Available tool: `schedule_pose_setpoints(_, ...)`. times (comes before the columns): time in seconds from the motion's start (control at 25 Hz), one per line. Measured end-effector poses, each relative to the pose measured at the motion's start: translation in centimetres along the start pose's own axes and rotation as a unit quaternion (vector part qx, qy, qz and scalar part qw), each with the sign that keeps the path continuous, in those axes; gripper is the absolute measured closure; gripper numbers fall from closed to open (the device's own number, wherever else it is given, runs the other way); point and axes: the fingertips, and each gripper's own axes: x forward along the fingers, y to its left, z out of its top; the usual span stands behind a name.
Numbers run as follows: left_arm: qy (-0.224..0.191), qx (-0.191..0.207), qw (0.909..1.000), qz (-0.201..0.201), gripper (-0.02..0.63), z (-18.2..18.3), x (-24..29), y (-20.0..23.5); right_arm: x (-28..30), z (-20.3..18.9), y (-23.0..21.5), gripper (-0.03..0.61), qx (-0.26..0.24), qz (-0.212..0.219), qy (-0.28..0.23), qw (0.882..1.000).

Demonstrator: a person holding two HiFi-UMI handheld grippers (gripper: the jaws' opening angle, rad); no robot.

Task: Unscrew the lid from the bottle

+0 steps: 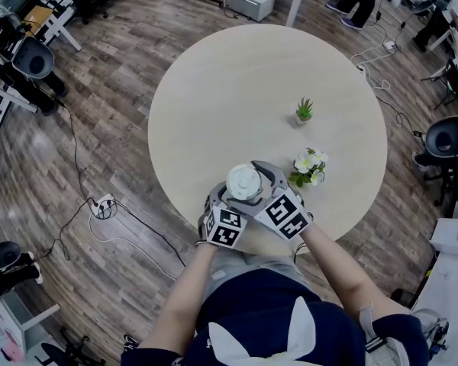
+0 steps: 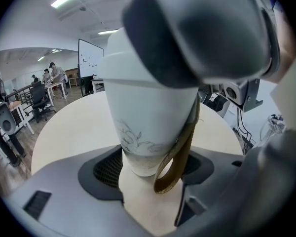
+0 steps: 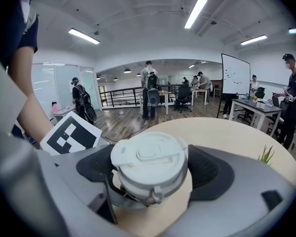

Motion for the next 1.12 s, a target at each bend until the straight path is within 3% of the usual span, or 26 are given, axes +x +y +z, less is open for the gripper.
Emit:
schedule_pose_setpoints(0.52,-0.001,-0.001,1.0,0.002,0.287,0.33,0.29,-0.12,0.74,-0.84,-0.82,0.115,0.002,-0.048,0.008,0.999)
schedule_pose_setpoints(0.76,-0.002,0.0,1.0,0.001,0.288,0.15,0.27,0.08,0.92,-0.74,-0.79,0.12,0.007,-0.046,0.009,0.999)
schedule_pose_setpoints(1.12,-0.001,0.004,1.0,-0.002,0.287,0.05,0.21,-0.01,0.51,0.04,-0.21,0.12,-0.032,-0.033,0.011,0.999)
